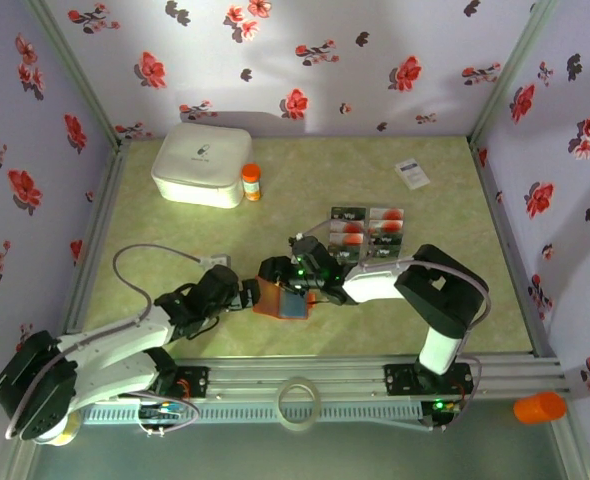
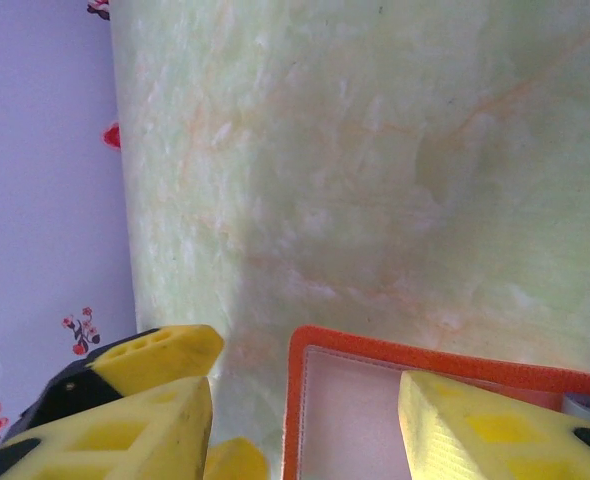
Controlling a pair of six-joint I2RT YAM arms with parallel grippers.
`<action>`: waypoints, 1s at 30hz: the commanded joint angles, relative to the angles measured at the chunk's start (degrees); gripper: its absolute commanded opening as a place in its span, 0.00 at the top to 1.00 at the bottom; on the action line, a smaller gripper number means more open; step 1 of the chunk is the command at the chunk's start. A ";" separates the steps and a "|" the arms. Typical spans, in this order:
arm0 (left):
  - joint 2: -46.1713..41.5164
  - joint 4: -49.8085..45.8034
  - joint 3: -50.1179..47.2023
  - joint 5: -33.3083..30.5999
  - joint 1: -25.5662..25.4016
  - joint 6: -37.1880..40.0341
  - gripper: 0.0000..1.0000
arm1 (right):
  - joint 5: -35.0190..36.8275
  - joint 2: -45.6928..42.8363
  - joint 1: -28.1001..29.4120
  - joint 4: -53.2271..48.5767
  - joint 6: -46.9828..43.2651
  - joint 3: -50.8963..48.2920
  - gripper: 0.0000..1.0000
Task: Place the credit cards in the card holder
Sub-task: Flip over the card slot in the card holder, then rotate the storage box at the center of the table.
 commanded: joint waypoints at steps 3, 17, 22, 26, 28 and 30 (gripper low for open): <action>2.97 3.00 2.37 0.77 -1.64 2.90 0.00 | 0.80 -1.26 -0.30 0.67 0.31 -0.96 0.47; 8.49 3.13 1.53 -1.68 -2.59 3.00 0.00 | 2.52 -13.68 -7.61 -16.32 -9.13 -0.04 0.47; 8.97 3.38 1.62 -1.91 -2.59 3.30 0.00 | 15.10 -19.17 -9.87 -46.49 -28.61 10.06 0.45; 9.51 3.71 1.62 -1.84 -2.58 3.44 0.00 | 23.69 -17.75 -10.88 -60.90 -43.72 16.60 0.45; 9.85 3.89 1.62 -1.92 -2.59 3.35 0.00 | 26.96 -16.60 -11.49 -65.28 -49.57 19.03 0.45; 10.07 4.07 1.62 -1.89 -2.57 3.40 0.00 | 29.36 -15.54 -12.26 -68.43 -52.42 20.62 0.45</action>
